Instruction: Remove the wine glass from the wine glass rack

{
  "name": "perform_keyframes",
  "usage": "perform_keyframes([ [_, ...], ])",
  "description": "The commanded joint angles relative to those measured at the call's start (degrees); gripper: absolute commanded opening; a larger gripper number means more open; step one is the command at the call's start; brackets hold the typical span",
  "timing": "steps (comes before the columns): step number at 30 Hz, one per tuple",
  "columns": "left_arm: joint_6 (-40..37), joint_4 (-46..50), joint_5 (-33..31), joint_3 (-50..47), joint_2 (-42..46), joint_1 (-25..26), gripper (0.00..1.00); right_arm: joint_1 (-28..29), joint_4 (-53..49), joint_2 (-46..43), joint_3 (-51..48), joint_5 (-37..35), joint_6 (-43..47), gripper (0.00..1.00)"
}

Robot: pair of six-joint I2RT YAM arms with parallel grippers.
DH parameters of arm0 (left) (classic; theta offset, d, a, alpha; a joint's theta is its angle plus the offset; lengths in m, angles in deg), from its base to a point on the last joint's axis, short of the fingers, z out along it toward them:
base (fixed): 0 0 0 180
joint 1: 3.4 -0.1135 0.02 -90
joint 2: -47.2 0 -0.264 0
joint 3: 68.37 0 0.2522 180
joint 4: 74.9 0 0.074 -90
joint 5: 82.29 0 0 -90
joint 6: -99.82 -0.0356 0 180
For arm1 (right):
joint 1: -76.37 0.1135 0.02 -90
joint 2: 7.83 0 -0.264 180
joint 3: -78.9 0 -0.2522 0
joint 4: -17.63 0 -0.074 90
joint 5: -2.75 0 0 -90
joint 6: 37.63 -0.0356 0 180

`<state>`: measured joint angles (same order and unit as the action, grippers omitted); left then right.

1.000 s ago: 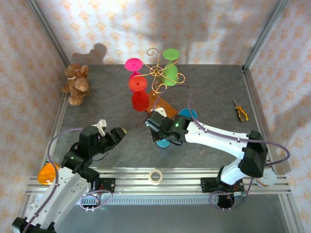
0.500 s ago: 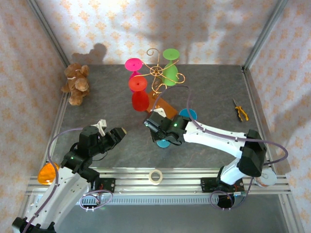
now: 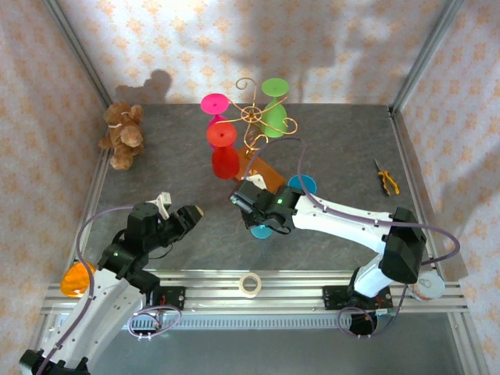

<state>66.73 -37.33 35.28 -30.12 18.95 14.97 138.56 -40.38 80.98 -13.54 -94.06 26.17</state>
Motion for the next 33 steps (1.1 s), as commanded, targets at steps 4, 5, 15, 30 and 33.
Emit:
perform_keyframes([
  [4,-1.25,1.49,-1.73,1.72,0.87,-0.27,0.56,-0.34,0.02,0.83,0.96,-2.51,-0.98,0.18],
  [5,-1.35,1.63,-1.73,1.70,1.07,-0.16,0.56,-0.36,-0.04,0.83,1.06,-2.58,-1.13,0.22],
  [15,-1.31,2.43,-1.98,1.68,2.40,-0.21,0.56,-0.34,-0.99,0.18,2.58,-3.01,-0.88,0.38],
  [30,-5.49,1.68,-1.62,6.10,-1.28,-0.26,0.56,-0.32,-3.73,-7.29,5.92,-5.49,-1.77,0.43],
  [33,-6.25,1.41,-2.17,7.94,-2.83,-0.27,0.56,-0.33,-3.48,-10.06,5.29,-4.81,-3.34,0.43],
])
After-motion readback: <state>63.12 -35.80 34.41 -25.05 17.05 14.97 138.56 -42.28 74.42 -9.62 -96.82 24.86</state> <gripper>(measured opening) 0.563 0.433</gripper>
